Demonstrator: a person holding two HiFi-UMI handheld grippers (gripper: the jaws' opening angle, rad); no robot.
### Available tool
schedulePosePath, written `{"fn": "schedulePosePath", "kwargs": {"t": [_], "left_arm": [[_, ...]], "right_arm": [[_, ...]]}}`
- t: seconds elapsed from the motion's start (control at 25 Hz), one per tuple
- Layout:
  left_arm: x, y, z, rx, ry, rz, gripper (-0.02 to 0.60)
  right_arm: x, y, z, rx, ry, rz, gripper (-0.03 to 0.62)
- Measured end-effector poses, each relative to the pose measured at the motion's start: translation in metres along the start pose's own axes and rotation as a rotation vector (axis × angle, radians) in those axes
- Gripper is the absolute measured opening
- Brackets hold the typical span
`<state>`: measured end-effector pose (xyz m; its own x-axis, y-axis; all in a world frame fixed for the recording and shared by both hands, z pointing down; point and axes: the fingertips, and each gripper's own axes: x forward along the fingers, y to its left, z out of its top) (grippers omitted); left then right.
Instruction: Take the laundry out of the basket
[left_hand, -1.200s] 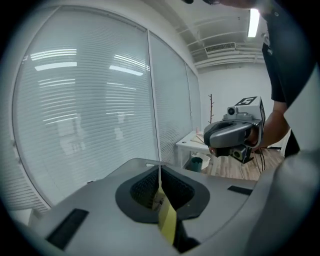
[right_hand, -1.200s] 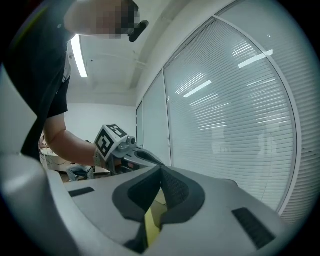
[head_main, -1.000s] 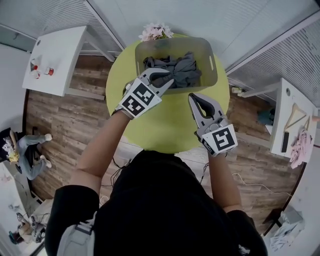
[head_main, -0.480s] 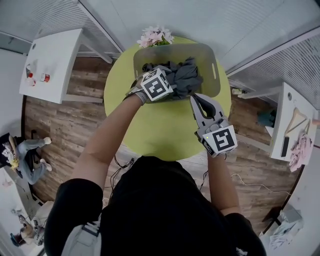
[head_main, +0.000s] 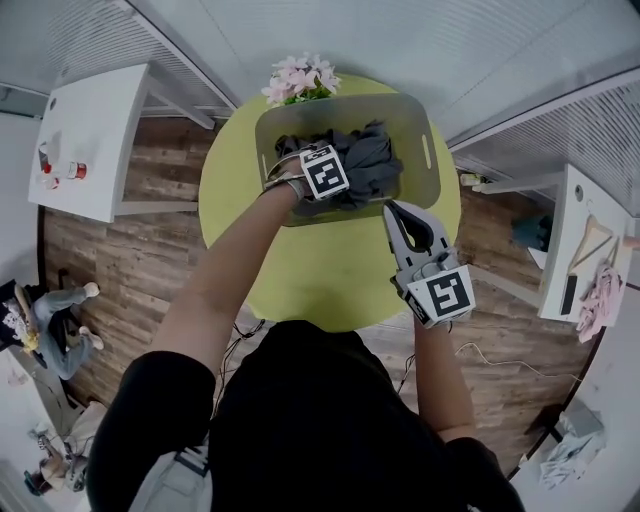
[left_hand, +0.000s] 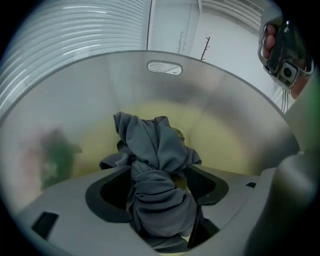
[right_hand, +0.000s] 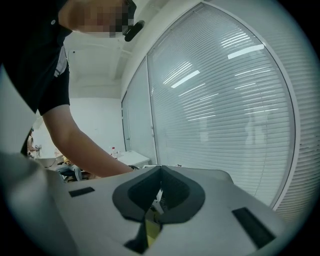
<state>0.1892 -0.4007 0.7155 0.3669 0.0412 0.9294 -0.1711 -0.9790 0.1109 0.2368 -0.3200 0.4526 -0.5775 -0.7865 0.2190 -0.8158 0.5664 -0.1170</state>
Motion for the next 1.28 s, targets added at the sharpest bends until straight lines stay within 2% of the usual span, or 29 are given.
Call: {"fn": "schedulePosePath", "kwargs": {"t": [0.24, 0.68, 1.08, 1.28], "left_arm": [[0.032, 0.003, -0.017, -0.006, 0.081, -0.038, 0.374], [0.066, 0.013, -0.017, 0.017, 0.101, -0.064, 0.413], [0.091, 0.011, -0.025, -0.021, 0.134, -0.133, 0.440], [0.096, 0.011, -0.028, -0.027, 0.146, -0.144, 0.442]], "right_arm": [[0.002, -0.009, -0.008, 0.020, 0.011, -0.021, 0.023], [-0.005, -0.015, -0.025, 0.051, 0.048, -0.063, 0.023], [-0.017, -0.020, -0.037, 0.073, 0.077, -0.099, 0.023], [-0.027, -0.025, -0.038, 0.073, 0.080, -0.125, 0.023]]}}
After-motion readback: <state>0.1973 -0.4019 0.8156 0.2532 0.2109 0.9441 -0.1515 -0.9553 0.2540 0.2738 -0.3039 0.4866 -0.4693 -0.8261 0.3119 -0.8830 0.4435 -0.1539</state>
